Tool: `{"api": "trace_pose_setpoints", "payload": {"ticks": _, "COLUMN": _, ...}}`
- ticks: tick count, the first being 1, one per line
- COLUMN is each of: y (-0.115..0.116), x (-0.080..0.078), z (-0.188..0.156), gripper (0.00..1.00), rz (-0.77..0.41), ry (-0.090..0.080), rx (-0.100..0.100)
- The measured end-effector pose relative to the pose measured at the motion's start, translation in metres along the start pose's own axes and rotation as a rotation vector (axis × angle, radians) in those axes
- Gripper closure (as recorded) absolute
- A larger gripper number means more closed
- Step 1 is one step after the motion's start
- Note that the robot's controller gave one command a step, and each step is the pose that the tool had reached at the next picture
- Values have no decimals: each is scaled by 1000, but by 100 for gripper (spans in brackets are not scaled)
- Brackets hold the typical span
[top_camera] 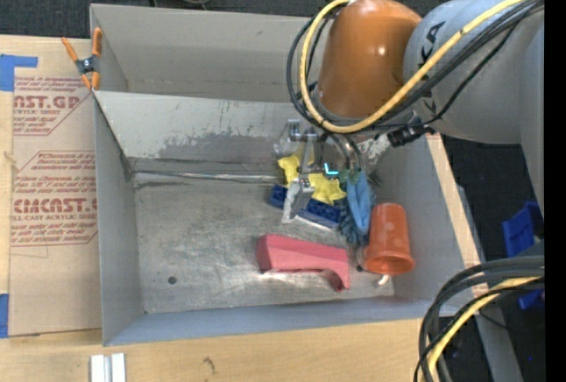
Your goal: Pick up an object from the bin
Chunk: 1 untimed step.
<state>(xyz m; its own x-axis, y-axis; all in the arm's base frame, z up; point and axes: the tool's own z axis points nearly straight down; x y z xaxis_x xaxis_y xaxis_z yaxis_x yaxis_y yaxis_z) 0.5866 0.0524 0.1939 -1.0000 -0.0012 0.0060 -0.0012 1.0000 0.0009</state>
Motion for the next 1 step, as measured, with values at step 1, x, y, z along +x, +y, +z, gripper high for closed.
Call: {"api": "trace_pose_setpoints", "payload": {"ticks": 1, "y": 0, "x": -2, "z": -5, "gripper": 0, "rz": 0, "ry": -8, "rx": 0}}
